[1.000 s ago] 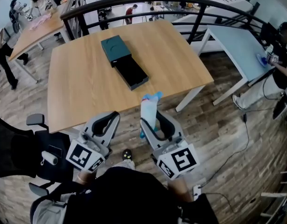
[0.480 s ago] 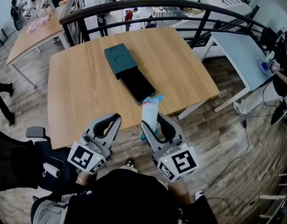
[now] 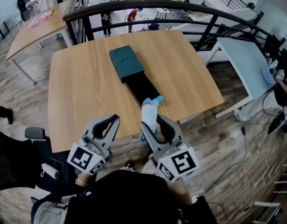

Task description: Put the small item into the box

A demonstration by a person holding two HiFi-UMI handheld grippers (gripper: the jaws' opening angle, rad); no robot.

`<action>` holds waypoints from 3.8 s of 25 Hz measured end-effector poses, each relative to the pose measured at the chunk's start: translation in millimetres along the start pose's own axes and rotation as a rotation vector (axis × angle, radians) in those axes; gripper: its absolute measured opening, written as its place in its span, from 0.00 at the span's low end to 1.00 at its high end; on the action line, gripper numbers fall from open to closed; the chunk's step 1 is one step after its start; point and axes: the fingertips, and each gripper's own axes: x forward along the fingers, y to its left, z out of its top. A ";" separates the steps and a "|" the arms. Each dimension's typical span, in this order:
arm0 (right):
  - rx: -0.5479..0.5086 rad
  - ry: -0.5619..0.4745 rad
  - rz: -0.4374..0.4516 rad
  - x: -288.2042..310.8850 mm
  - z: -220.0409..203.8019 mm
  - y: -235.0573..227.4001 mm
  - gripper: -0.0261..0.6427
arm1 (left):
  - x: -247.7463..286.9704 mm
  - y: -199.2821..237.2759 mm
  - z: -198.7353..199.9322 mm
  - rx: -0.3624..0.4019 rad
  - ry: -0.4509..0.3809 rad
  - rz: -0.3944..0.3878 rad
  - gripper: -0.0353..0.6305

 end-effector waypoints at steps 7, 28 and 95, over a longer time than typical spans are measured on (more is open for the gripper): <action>-0.004 0.002 0.079 34.4 4.3 -23.7 0.32 | 20.7 26.8 -2.2 0.011 0.007 0.077 0.09; 0.036 -0.001 0.225 107.9 12.6 -134.0 0.32 | 124.8 81.6 -17.3 0.018 0.057 0.239 0.09; 0.038 0.351 0.247 255.5 -100.5 -185.5 0.32 | 166.6 216.6 -94.3 -0.076 0.119 0.325 0.09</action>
